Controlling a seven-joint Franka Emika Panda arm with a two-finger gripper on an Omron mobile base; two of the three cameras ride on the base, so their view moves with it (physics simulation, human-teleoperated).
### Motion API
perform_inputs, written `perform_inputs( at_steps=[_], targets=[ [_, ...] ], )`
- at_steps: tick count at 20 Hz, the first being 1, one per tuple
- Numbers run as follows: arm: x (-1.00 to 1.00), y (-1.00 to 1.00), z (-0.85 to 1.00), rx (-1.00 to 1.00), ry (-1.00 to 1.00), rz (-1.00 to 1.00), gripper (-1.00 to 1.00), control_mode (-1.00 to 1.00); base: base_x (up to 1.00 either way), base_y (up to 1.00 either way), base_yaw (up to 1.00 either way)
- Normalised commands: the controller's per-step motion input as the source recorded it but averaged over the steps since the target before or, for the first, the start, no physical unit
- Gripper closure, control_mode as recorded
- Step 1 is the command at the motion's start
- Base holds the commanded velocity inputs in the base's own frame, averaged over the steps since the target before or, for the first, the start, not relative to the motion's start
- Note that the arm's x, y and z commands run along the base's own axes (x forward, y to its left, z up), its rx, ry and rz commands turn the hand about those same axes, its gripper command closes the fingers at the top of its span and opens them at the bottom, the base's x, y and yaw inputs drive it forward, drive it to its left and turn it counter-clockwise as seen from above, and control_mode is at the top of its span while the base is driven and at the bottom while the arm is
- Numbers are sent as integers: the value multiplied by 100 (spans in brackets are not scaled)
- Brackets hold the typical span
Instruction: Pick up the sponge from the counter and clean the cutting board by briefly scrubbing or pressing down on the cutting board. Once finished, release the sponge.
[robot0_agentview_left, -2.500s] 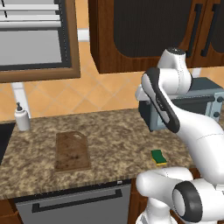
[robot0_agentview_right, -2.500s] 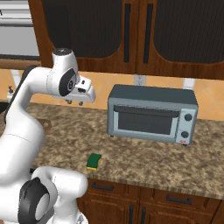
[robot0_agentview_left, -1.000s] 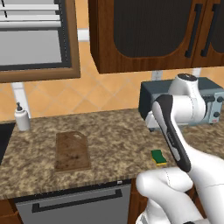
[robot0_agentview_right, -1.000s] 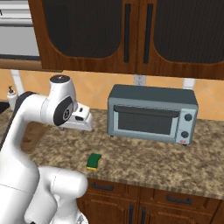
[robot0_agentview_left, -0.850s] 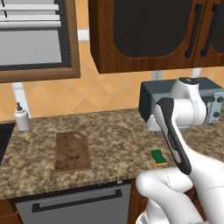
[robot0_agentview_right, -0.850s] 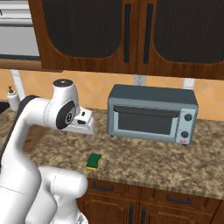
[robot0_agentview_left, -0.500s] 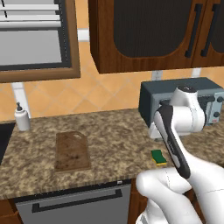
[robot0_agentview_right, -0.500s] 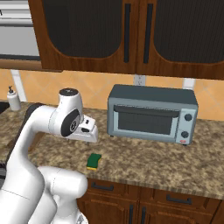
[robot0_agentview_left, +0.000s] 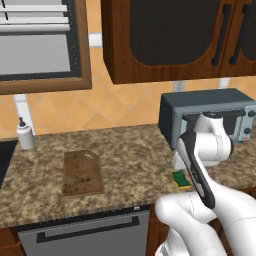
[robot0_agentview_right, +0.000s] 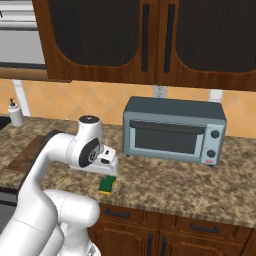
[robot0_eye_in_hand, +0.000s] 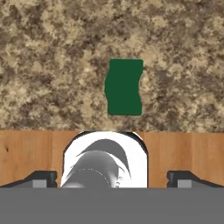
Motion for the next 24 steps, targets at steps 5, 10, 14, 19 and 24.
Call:
perform_inputs(
  at_steps=[5, 10, 14, 19, 24],
  targets=[
    [0, -12, -43, 0, 0, 0, -100, -100, 0, 0, 0],
    [7, -1, -35, 0, 0, 0, -100, -100, 0, 0, 0],
    [27, 0, -24, 0, 0, 0, -100, -100, 0, 0, 0],
    [35, -3, -13, 0, 2, 0, -100, -100, 0, 0, 0],
    [42, 0, -12, 0, 3, 0, -100, -100, 0, 0, 0]
  ],
)
